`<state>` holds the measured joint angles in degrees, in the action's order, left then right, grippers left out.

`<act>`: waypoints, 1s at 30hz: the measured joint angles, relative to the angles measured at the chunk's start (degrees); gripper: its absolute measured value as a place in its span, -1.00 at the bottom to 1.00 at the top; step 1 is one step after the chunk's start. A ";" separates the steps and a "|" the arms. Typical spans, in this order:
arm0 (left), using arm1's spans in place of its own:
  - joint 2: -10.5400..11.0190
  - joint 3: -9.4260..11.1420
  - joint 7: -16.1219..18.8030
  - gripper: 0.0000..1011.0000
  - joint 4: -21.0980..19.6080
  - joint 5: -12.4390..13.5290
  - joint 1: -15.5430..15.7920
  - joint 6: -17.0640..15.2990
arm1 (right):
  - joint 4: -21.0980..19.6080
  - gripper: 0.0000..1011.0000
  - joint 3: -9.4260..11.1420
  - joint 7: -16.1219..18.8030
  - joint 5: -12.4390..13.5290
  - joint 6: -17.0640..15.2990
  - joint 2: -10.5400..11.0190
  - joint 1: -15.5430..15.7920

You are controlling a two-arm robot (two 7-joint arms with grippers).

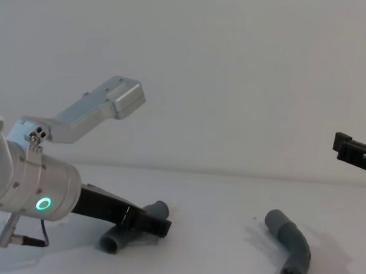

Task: Use both hands to pick up one end of the pipe from the table, align the ends, and insert them.

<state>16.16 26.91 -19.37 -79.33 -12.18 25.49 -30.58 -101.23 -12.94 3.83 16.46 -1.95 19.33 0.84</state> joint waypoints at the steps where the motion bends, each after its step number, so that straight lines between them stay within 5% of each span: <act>1: -0.04 0.01 -0.08 0.98 0.11 0.04 0.05 0.02 | 0.00 0.98 0.00 0.00 0.00 0.00 0.00 0.00; 6: -0.17 0.03 -0.26 0.91 0.38 0.13 0.20 0.06 | 0.00 0.98 0.00 0.00 0.00 0.00 0.00 0.00; 19: -0.36 0.07 -0.58 0.18 0.80 0.24 0.38 0.11 | 0.00 0.98 0.00 0.00 0.00 0.00 0.00 0.00; 30: -0.39 0.06 -0.64 0.00 0.94 0.30 0.45 0.13 | 0.00 0.98 0.00 0.00 0.00 0.00 0.00 0.00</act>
<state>15.77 26.97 -20.01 -78.40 -11.88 25.94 -30.45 -101.23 -12.94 3.83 16.46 -1.95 19.34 0.84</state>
